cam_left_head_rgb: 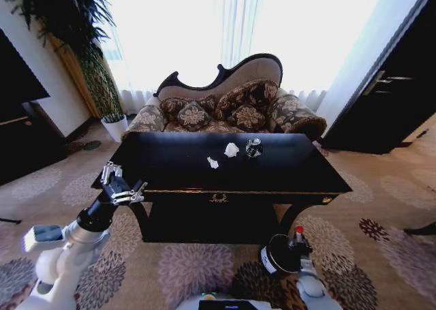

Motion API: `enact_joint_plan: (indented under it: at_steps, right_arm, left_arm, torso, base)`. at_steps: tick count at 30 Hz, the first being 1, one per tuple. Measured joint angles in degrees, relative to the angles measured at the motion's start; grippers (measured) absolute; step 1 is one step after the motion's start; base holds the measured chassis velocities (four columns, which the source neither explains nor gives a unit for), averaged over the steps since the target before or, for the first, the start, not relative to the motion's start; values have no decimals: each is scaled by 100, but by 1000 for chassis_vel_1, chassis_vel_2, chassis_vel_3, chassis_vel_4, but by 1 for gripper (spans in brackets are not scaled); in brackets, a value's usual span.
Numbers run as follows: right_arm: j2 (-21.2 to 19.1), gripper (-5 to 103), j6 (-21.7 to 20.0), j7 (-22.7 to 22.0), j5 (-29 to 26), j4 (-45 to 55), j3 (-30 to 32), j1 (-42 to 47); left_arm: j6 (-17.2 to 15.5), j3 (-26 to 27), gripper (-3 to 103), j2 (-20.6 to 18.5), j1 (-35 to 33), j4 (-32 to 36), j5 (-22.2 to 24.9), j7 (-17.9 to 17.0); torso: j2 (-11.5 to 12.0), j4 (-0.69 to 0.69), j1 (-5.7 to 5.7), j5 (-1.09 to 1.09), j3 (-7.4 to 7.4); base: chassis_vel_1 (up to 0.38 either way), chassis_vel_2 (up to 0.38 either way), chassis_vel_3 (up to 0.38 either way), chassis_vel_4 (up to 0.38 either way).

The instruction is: Move to the front of the table and place the trash on the table into the trash bin.

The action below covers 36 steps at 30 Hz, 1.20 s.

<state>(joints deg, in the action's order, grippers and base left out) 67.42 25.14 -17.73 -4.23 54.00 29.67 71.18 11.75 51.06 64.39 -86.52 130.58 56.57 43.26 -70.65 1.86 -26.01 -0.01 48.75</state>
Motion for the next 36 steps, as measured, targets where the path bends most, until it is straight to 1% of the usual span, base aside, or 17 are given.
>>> enact_joint_plan:
  at_steps: [5, 7, 8, 9, 13, 14, 17, 19, 20, 21, 22, 24, 27, 30, 33, 35, 36]
  right_arm:
    - [-77, 22, 19, -6, 13, -96, 28, -48]
    - [-95, 20, 19, 35, 41, -132, 51, -51]
    - [-101, 25, 19, 78, 51, -143, 64, -44]
    - [-101, 25, 19, 78, 51, -143, 64, -44]
    - [-95, 47, -2, 143, 25, -144, 79, -10]
    - [-95, 47, -2, 143, 25, -144, 79, -10]
    - [-31, 63, -48, 161, -39, -73, 78, 34]
    - [-6, 63, -68, 167, -66, -52, 75, 53]
    - [17, 70, -85, 174, -86, -37, 71, 72]
    - [37, 70, -96, 178, -100, -28, 70, 87]
    - [69, 80, -104, 187, -114, -19, 70, 109]
    - [97, 80, -106, 192, -118, -8, 70, 127]
    - [167, 96, -109, 213, -121, 53, 72, 186]
    - [197, 100, -109, 248, -141, 132, 77, 243]
    - [236, 100, -112, 358, -204, 290, 103, 366]
    - [316, 100, -78, 622, -245, 548, 176, 582]
    - [373, 100, 14, 809, -238, 702, 241, 694]
  left_arm:
    - [0, -2, 100, 4, -3, 0, 0, 0]
    - [-2, -2, 100, 4, -6, 0, -1, 0]
    - [-2, 0, 100, 2, -7, 0, -1, 0]
    - [-2, 0, 100, 2, -7, 0, -1, 0]
    - [-3, 1, 100, 3, -3, -11, -8, 0]
    - [-3, 1, 100, 3, -3, -11, -8, 0]
    - [-4, -26, 100, 15, 1, -10, -26, 0]
    - [-4, -31, 100, 17, 2, -10, -34, 0]
    - [-4, -35, 100, 18, 2, -10, -40, 0]
    - [-5, -37, 100, 19, 2, -10, -41, 0]
    - [-5, -39, 100, 19, 3, -9, -43, 0]
    - [-5, -42, 100, 20, 3, -7, -44, 0]
    - [-5, -47, 100, 22, 4, 1, -45, 0]
    - [-5, -47, 100, 24, 4, 12, -45, 0]
    - [-5, -41, 100, 27, 3, 21, -35, 0]
    - [-5, -14, 100, 32, 12, 21, 1, -3]
    - [-15, -3, 100, 39, 21, 13, 12, -16]
  torso:
    - [0, 0, 0, 0, 0]
    - [0, 0, 0, -1, 0]
    - [0, 0, 0, 0, 0]
    - [0, 0, 0, 0, 0]
    - [0, 0, 0, 0, 0]
    - [0, 0, 0, 0, 0]
    - [0, 0, 0, -1, 0]
    - [0, 0, 0, -1, 0]
    - [0, 0, 0, 0, 0]
    - [0, 0, 0, 0, 0]
    - [0, 1, 0, -1, -1]
    - [0, 0, 0, -1, 0]
    - [0, 0, 0, -1, 0]
    - [0, 0, 0, 0, 0]
    - [0, 0, 0, -1, 0]
    - [0, 0, 0, 0, 0]
    - [0, 1, 0, -1, 0]
  base:
    - [0, 0, 0, 0]
    - [0, 0, 0, 0]
    - [0, 0, 0, 0]
    - [0, 0, 0, 0]
    - [0, 0, 0, 0]
    - [0, 0, 0, 0]
    - [0, 0, 0, 0]
    - [0, 0, 0, 0]
    - [0, 0, 0, 0]
    - [0, 0, 0, 0]
    - [0, 0, 0, 0]
    - [0, 0, 0, 0]
    - [0, 0, 0, 0]
    - [0, 0, 0, 0]
    - [0, 0, 0, 0]
    - [0, 0, 0, 0]
    - [0, 0, 0, 0]
